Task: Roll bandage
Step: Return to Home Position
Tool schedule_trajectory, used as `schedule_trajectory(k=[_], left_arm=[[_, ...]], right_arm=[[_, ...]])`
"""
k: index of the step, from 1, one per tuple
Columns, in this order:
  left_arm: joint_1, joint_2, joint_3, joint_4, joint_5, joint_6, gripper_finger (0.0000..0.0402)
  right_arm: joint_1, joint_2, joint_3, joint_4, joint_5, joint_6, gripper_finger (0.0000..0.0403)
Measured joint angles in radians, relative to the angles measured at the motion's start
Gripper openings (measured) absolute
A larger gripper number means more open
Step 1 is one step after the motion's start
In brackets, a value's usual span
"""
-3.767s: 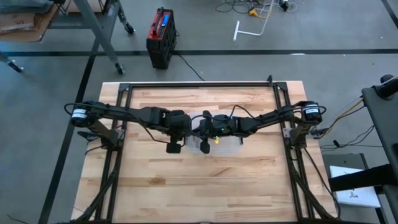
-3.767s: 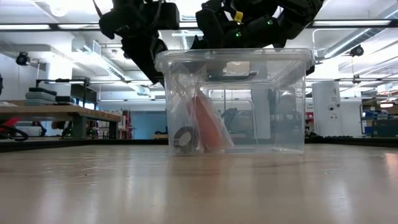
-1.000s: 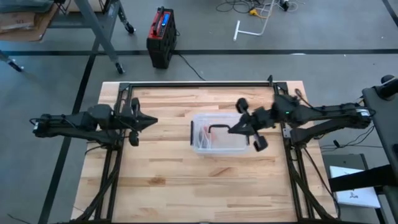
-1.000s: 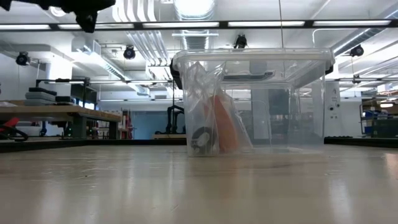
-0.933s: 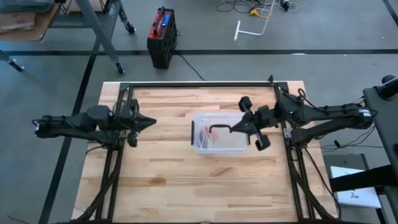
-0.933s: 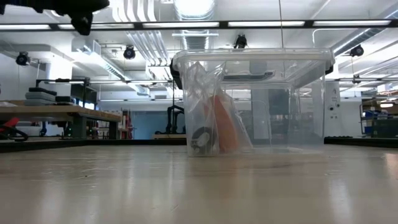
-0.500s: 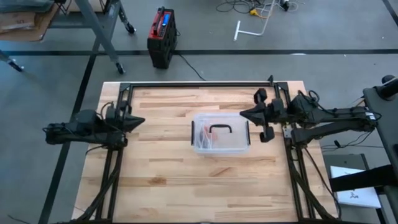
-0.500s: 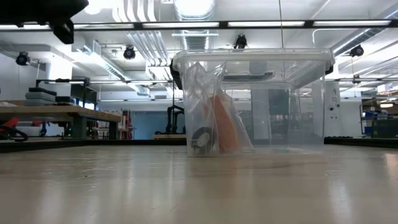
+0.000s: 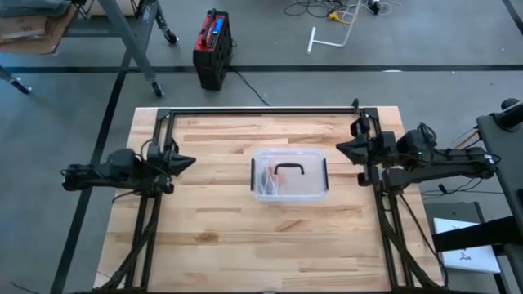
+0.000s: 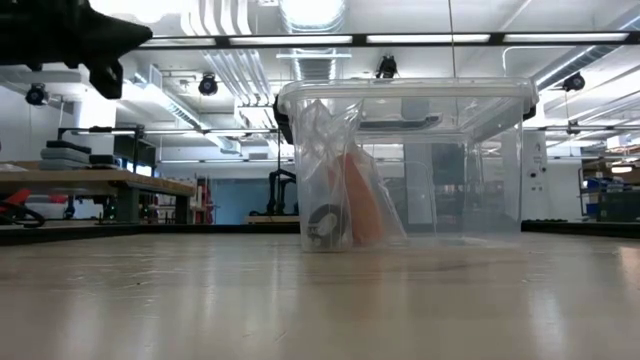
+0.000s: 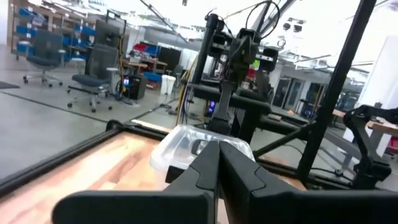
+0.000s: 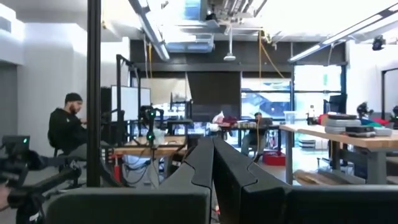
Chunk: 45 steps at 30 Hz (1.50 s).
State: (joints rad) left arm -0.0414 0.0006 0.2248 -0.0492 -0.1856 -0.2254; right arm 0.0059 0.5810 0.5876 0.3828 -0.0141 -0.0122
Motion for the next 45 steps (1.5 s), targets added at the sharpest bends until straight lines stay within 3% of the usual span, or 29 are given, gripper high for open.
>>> schedule_trajectory(k=[10,14,24,29,34,40,45], left_arm=[[0.000,0.001,-0.150,0.136,0.000,-0.069,0.0002],[0.000,0.002,-0.210,0.191,0.000,-0.150,0.0003],[-0.002,0.030,-0.214,0.100,0.021,-0.258,0.0006],[-0.002,0.074,-0.208,0.084,0.023,-0.051,0.0001],[-0.001,0.122,-0.205,0.080,0.022,0.135,0.0005],[-0.001,0.180,-0.205,0.082,0.020,0.165,0.0015],[-0.001,0.226,-0.205,0.084,0.019,0.164,0.0022]], right_arm=[[0.000,-0.160,-0.103,-0.023,0.021,0.020,0.0000],[0.000,-0.237,-0.131,-0.155,0.061,0.029,0.0000],[0.000,-0.468,-0.324,-0.350,0.059,0.072,0.0000],[0.000,-0.573,-0.455,-0.354,0.034,0.092,0.0000],[0.000,-0.568,-0.526,-0.340,-0.018,0.090,0.0000],[0.000,-0.517,-0.552,-0.420,-0.005,-0.014,0.0000],[0.000,-0.453,-0.550,-0.395,-0.012,0.083,0.0000]])
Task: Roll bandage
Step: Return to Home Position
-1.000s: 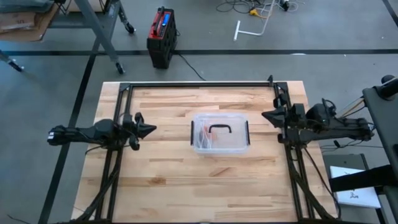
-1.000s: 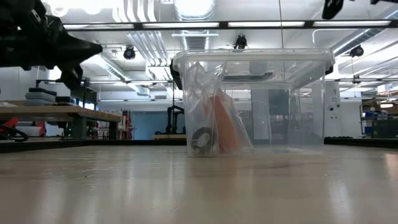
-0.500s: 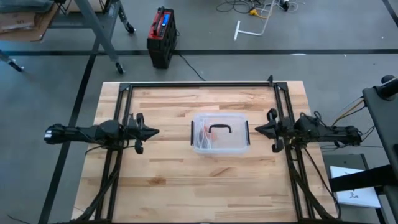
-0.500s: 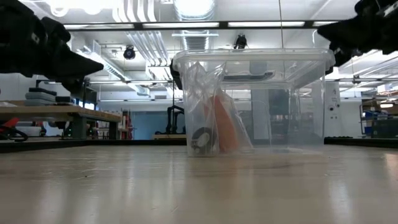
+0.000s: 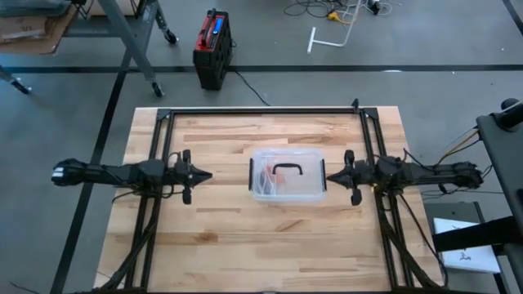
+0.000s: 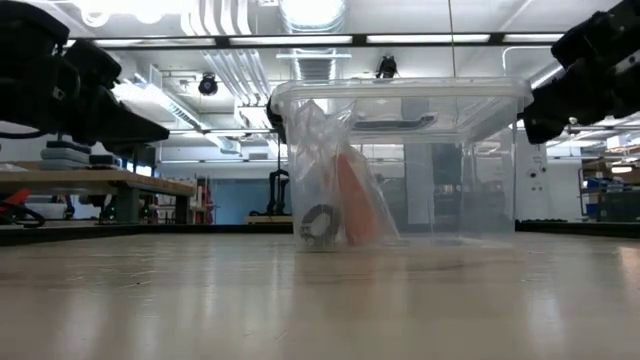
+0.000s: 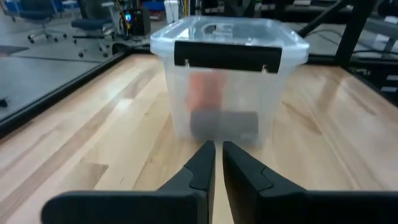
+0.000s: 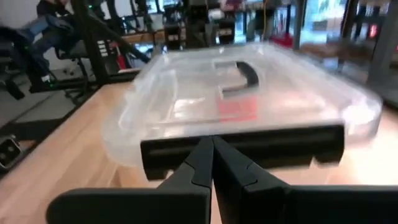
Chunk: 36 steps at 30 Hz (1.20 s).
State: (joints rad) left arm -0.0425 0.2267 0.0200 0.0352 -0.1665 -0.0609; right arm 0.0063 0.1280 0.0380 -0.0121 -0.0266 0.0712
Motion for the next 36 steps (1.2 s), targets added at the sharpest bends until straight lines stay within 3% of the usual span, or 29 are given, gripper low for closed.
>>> schedule_trajectory(k=[7,36], left_arm=[[0.000,0.058,0.000,0.004,0.000,0.000,0.0026],[0.000,0.202,0.000,0.008,0.000,0.000,0.0024]], right_arm=[[0.000,0.047,0.000,0.001,0.000,0.157,0.0000],[0.000,0.058,0.000,0.001,0.001,0.155,0.0000]])
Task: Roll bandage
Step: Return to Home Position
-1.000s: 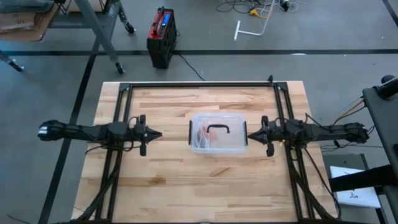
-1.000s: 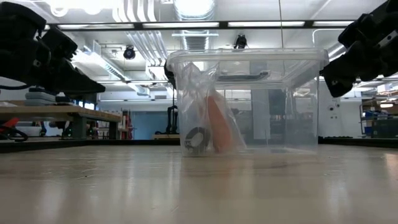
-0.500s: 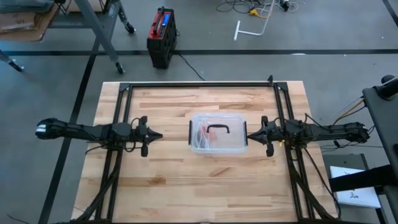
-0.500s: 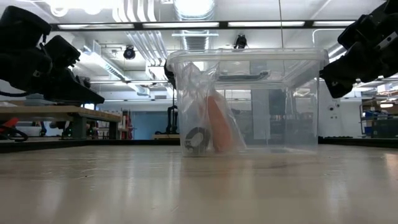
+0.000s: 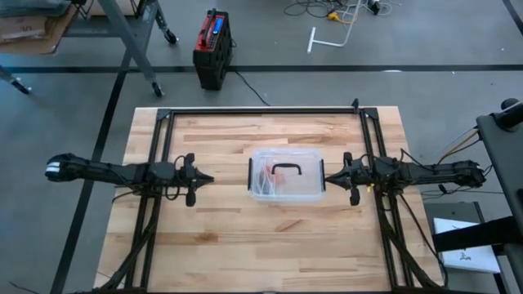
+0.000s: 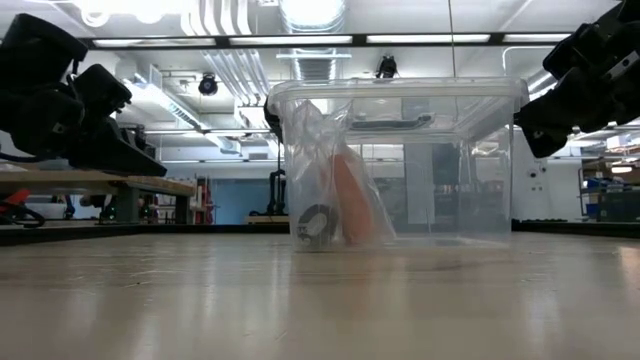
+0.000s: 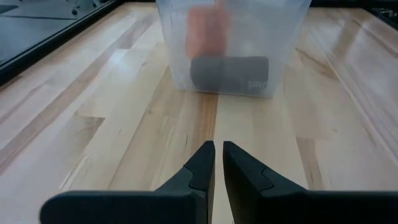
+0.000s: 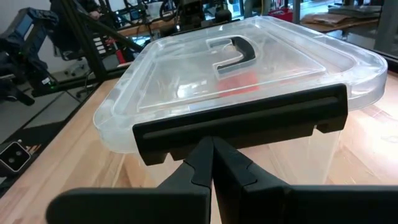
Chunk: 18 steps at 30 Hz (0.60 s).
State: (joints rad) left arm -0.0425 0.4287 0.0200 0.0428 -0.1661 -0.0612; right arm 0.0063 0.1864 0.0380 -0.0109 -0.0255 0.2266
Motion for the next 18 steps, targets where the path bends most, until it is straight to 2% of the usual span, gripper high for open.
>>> schedule_trajectory(k=[18], left_arm=[[0.000,0.032,0.001,0.001,0.000,0.000,0.0028]], right_arm=[[0.000,0.000,0.000,0.000,0.000,0.000,0.0000]])
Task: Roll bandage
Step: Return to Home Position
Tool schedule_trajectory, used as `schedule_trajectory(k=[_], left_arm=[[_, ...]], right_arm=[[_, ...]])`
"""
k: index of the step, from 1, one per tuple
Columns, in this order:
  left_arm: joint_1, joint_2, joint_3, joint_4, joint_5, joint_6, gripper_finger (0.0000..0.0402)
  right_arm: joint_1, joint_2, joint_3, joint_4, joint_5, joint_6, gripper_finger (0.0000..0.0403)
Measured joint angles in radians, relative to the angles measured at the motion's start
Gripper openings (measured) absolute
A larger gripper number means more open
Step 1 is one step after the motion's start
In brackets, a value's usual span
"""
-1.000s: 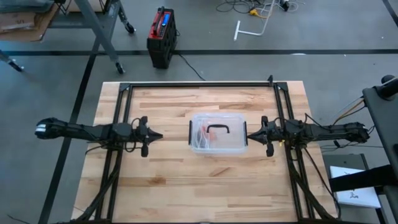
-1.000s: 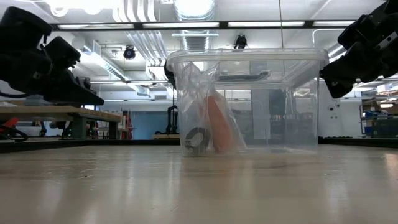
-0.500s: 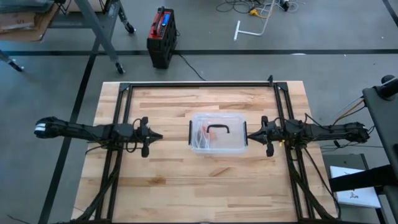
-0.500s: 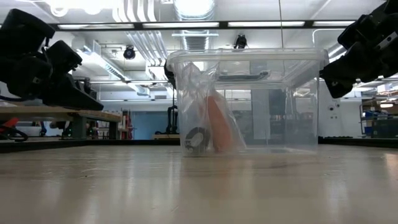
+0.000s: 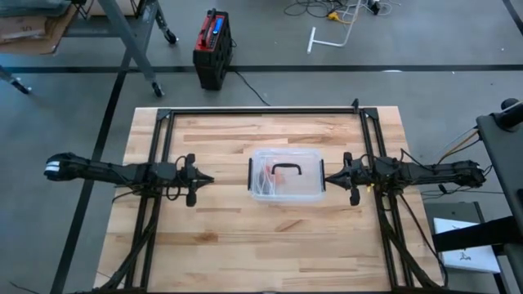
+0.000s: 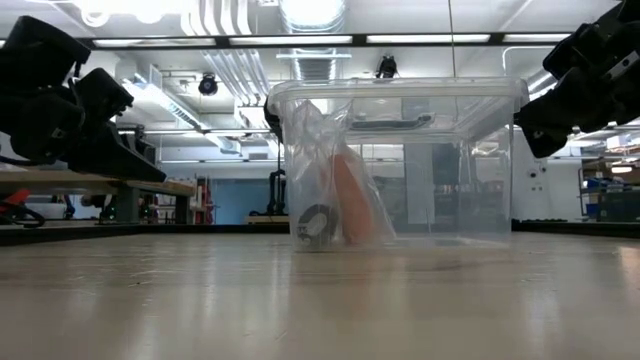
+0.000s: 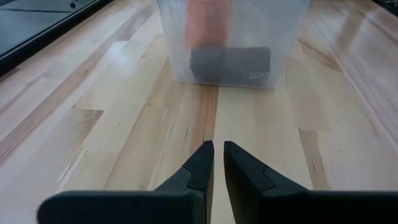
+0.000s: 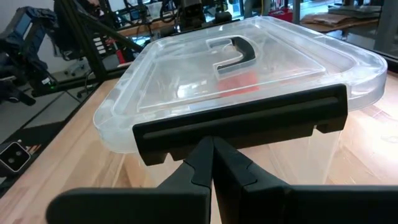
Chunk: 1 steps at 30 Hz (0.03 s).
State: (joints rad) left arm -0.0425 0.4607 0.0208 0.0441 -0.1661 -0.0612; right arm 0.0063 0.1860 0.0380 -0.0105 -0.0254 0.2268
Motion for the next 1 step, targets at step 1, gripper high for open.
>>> schedule_trajectory(k=[1], left_arm=[[0.000,0.001,0.000,0.000,0.000,0.000,0.0027]], right_arm=[[0.000,0.000,0.000,0.000,0.000,-0.001,0.0000]])
